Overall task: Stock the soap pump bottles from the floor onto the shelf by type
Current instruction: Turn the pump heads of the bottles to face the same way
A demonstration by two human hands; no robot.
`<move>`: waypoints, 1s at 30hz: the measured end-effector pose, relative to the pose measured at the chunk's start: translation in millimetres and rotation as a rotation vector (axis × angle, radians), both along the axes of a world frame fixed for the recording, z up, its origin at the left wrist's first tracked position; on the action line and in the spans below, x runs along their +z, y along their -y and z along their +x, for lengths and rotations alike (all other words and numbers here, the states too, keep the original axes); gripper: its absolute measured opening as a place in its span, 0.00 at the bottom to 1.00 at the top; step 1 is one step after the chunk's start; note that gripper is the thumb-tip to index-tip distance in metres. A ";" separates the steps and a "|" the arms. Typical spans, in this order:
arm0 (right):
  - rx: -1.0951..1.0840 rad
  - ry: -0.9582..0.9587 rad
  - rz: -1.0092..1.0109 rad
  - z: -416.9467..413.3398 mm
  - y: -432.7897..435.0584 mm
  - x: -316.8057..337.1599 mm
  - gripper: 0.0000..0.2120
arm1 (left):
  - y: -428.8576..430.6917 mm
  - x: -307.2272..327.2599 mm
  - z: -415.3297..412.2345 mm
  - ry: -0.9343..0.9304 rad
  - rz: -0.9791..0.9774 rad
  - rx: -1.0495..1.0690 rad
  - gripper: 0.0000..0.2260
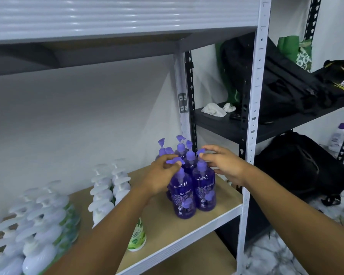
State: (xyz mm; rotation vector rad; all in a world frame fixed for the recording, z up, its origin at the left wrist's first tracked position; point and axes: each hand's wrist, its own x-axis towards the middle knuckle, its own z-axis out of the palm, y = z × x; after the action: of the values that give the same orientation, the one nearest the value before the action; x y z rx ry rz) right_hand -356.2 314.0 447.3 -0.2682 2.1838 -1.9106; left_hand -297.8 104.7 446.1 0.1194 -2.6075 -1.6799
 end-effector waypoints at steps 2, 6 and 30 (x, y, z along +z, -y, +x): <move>-0.011 -0.012 0.003 0.2 -0.4 -1.9 0.17 | -4.7 0.2 -2.1 -0.032 -0.009 0.032 0.12; -0.032 -0.031 -0.012 -0.6 1.5 -5.8 0.16 | -12.4 -2.7 -8.8 -0.059 -0.039 0.110 0.11; 0.004 -0.026 -0.038 -4.1 -1.1 -6.6 0.17 | -29.5 -3.1 -6.3 -0.143 -0.095 0.212 0.14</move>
State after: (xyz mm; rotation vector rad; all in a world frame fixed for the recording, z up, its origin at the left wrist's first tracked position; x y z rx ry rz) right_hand -360.3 315.0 440.7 -0.3055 2.1634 -1.9596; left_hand -304.1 134.2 443.0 0.2527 -2.4659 -1.4386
